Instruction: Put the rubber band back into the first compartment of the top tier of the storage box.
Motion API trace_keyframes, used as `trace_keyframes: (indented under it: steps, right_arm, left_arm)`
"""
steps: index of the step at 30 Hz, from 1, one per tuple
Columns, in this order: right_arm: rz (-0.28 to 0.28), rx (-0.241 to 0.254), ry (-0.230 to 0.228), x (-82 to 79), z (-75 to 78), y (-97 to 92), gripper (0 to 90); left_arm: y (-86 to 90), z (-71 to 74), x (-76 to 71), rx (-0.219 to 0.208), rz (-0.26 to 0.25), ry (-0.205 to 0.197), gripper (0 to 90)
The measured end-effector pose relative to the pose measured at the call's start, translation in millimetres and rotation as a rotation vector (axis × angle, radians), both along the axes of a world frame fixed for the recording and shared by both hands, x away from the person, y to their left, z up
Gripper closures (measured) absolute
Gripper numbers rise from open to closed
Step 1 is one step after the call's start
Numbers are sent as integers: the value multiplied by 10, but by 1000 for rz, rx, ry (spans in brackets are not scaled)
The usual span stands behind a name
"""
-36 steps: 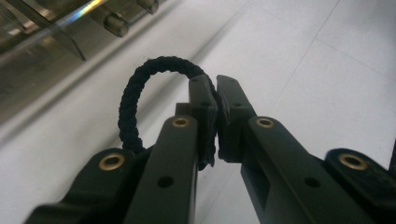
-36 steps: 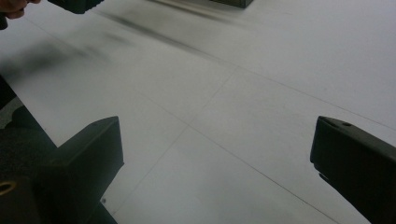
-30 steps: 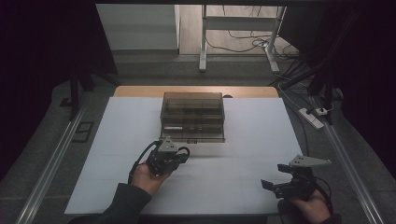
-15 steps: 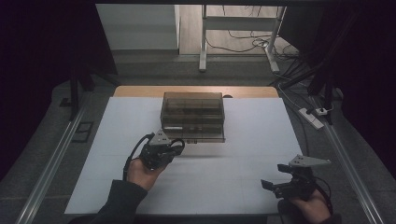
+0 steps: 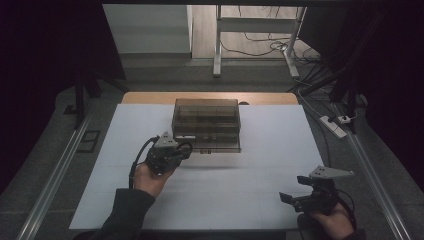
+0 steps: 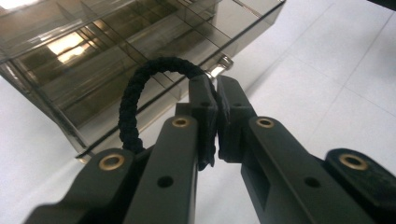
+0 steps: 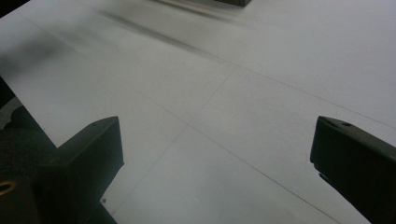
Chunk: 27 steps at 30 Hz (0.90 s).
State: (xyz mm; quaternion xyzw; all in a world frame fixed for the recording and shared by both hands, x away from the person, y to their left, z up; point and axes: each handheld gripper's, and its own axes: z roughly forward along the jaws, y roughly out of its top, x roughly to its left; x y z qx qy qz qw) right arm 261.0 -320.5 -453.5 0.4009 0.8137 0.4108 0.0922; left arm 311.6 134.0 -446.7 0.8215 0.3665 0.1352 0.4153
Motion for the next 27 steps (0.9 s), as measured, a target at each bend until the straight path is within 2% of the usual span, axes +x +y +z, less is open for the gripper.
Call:
trace_keyframes:
  steps: [27]
  right_arm:
    - [-2,1,2,4,-2,-3,26]
  left_arm:
    - [37,-9,387,-4,47,9,850]
